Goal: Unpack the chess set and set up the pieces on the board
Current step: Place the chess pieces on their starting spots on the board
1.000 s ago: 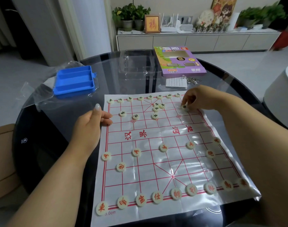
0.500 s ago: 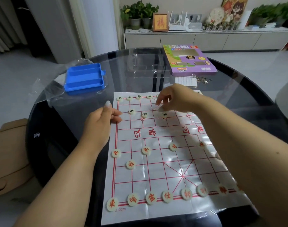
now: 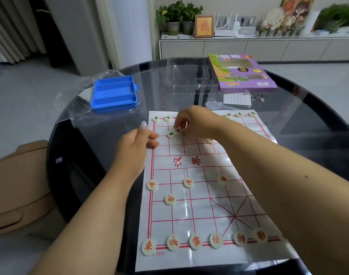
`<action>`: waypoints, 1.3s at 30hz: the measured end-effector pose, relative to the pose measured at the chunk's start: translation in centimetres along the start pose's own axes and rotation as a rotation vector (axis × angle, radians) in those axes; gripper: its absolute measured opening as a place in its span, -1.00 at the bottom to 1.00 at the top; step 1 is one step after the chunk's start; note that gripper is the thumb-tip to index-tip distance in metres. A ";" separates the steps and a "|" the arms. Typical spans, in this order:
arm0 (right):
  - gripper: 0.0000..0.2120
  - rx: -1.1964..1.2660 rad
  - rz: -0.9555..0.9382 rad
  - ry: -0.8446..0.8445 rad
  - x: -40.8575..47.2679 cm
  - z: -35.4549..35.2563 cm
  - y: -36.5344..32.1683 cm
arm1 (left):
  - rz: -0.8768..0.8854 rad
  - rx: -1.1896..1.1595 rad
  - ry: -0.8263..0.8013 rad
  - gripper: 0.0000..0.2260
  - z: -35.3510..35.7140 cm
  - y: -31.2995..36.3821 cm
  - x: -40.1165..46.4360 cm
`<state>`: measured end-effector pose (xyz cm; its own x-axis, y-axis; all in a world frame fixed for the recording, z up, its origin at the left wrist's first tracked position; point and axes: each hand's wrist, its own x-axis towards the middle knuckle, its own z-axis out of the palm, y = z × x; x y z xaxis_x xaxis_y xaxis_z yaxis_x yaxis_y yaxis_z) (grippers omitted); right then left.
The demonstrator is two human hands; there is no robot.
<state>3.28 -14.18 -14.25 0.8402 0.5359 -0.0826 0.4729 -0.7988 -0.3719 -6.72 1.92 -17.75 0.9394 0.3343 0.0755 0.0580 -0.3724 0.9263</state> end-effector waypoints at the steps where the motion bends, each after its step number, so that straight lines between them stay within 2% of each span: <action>1: -0.76 0.011 -0.003 0.002 0.2 0.1 -0.2 | -0.004 -0.004 0.000 -0.56 0.0 0.0 0.0; 11: -0.78 0.209 -0.072 -0.069 -0.1 0.1 -1.6 | -0.007 -0.042 -0.009 -0.58 -0.1 -0.2 0.1; 16: -0.74 0.101 -0.016 0.020 0.4 0.1 -1.4 | -0.007 -0.056 0.001 -0.58 -0.2 -0.3 0.1; 24: -0.70 0.032 -0.049 -0.062 0.8 0.5 -1.9 | 0.020 -0.049 0.098 -0.62 -0.2 -0.4 0.2; 29: -0.62 0.020 -0.075 -0.089 0.6 0.1 -1.7 | 0.000 -0.057 0.095 -0.64 -0.1 -0.2 0.2; 35: -0.79 0.023 -0.126 0.011 -0.8 -0.6 -1.5 | -0.008 0.078 0.090 -0.64 -0.1 -0.1 0.0; 39: -0.67 -0.104 -0.180 -0.069 -2.2 -0.4 -1.7 | -0.029 0.129 0.065 -0.63 -0.2 0.6 -0.4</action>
<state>0.70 -14.09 -13.06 0.7213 0.6871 -0.0874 0.6416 -0.7103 -0.2897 -7.19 1.74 -17.13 0.9130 0.4006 0.0776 0.1315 -0.4689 0.8734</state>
